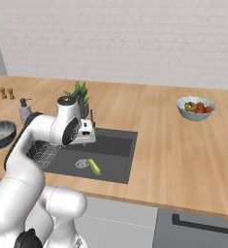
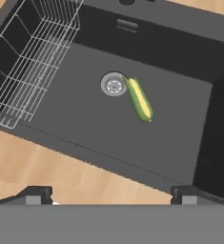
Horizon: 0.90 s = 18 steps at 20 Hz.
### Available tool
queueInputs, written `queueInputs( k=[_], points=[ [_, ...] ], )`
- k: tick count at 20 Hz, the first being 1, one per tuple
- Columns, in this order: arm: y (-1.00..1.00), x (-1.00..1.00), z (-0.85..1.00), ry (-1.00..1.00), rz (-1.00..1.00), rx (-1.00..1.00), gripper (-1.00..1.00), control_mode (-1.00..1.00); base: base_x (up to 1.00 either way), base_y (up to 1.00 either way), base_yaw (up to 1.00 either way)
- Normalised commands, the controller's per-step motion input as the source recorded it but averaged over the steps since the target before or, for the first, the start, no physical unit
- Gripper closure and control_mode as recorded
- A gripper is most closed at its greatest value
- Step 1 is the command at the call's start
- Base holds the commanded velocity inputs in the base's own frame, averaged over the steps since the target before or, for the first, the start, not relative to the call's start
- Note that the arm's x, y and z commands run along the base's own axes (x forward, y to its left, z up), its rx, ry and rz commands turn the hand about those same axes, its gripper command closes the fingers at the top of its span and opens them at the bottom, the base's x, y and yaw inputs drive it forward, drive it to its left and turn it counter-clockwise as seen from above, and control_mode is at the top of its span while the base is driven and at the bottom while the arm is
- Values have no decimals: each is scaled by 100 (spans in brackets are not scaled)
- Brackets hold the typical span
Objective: Pick the corn from the sink and place it in the bowl. Then pick the bowl and place it in the microwave. Then close the microwave door and press the start button.
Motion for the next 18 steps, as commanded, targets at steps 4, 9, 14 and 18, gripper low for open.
queueInputs(
  k=[4, 9, 14, 18],
  points=[
    [-18, 75, -55, 0, 21, 0, -100, -100, 0, 0, 0],
    [-7, 69, -53, 0, 18, 0, -100, -100, 0, 0, 0],
    [0, 49, -32, 0, 9, 0, -100, -100, 0, 0, 0],
    [-6, 32, -1, 1, 0, 0, -100, -100, 0, 0, 0]
  ],
)
